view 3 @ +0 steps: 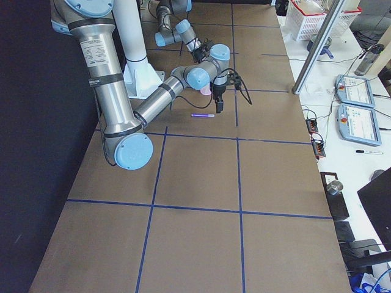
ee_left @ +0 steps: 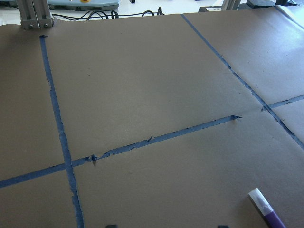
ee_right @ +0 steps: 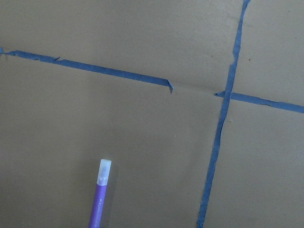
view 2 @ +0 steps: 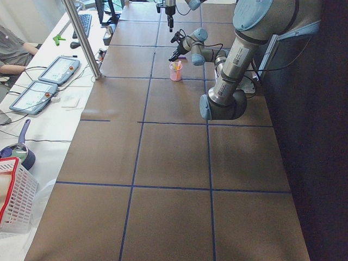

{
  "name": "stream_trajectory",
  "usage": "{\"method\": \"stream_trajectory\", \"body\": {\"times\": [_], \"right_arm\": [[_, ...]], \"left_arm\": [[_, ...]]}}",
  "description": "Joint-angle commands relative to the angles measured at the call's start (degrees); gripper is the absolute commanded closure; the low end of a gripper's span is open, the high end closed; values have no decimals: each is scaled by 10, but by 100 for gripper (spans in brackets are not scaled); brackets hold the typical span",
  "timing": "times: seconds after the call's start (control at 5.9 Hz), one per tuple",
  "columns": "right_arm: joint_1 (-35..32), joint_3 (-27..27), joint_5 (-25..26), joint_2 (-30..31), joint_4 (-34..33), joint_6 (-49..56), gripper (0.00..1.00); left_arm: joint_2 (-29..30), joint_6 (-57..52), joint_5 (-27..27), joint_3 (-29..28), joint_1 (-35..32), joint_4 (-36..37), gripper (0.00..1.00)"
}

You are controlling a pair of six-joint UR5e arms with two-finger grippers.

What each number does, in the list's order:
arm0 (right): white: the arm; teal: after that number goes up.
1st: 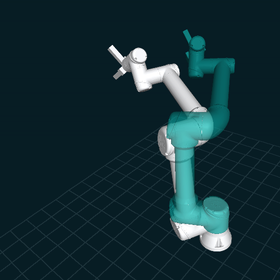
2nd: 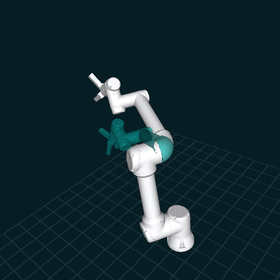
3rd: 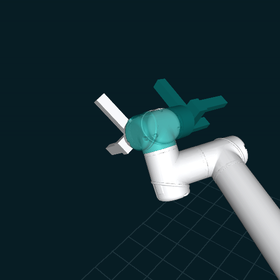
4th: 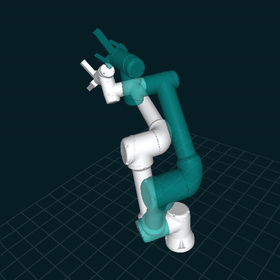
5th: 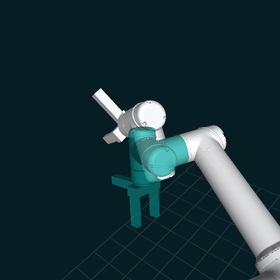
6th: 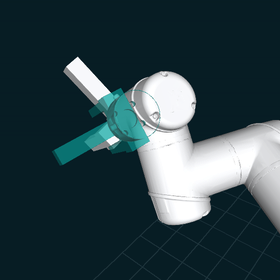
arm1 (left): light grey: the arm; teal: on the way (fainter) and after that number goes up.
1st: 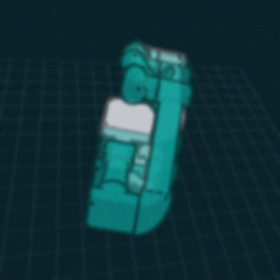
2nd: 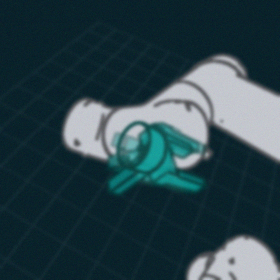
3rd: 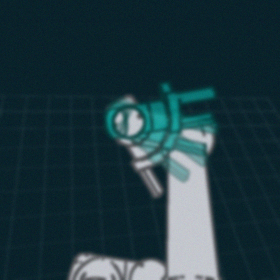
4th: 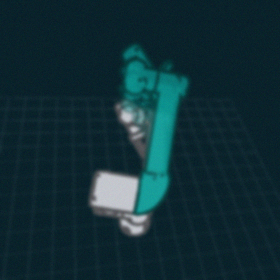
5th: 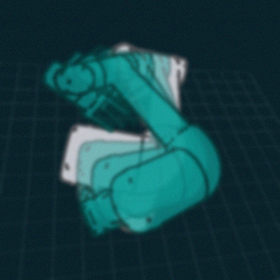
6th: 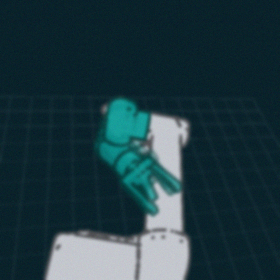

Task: Collect pens into pen holder
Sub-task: 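Open the left gripper and withdraw it from the cup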

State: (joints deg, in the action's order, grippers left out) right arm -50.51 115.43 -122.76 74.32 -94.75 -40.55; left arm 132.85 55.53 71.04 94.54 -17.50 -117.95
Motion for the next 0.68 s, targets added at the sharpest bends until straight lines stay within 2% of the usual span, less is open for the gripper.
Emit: {"method": "stream_trajectory", "body": {"times": [0.0, 0.17, 0.51], "right_arm": [[0, 1, 0, -2, 0, -2, 0], [0, 2, 0, -3, 0, -2, 0], [2, 1, 0, -5, 1, -32, 0]], "left_arm": [[3, 0, 23, 11, -16, 5, 0], [2, 1, 97, 11, -43, 22, 0], [0, 5, 206, 11, -80, 129, 0]]}}
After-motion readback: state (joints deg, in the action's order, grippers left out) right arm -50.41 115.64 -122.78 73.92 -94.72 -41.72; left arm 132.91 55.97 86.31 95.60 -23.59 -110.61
